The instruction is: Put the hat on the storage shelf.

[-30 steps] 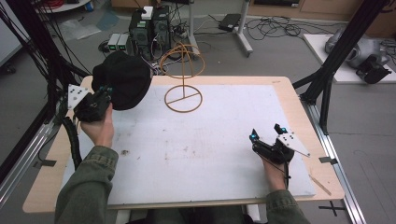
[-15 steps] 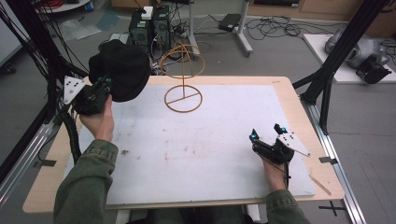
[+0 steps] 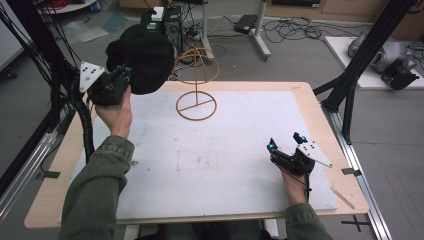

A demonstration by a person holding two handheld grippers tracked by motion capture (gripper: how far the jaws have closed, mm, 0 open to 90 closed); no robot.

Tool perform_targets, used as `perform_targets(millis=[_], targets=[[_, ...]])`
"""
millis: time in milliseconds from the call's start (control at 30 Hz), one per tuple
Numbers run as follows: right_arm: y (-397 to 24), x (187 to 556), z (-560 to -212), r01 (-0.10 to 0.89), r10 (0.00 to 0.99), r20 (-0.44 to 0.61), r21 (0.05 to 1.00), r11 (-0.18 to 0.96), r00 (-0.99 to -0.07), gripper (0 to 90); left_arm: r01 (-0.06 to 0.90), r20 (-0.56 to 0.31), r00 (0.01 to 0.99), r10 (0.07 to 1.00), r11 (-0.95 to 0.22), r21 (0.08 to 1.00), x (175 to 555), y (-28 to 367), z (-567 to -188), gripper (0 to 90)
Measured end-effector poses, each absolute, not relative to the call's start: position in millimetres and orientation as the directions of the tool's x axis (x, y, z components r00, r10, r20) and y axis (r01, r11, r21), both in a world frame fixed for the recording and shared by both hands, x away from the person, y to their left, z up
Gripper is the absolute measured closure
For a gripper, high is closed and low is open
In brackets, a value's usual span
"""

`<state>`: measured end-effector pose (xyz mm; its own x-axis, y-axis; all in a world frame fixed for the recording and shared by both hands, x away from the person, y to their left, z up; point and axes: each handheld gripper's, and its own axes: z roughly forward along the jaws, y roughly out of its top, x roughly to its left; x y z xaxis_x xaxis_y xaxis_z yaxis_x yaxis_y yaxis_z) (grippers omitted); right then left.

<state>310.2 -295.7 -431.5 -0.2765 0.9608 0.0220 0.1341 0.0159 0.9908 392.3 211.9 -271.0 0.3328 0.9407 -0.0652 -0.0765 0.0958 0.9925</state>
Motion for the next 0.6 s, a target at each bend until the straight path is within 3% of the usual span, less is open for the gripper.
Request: perform_targets(millis=[600], targets=[[-299,309,-430,0.119,0.965,0.036,0.993,-0.006,-0.259,9.9,-0.034,-0.137,0.386,0.912,0.162,0.986,433,176,-259,87.7]])
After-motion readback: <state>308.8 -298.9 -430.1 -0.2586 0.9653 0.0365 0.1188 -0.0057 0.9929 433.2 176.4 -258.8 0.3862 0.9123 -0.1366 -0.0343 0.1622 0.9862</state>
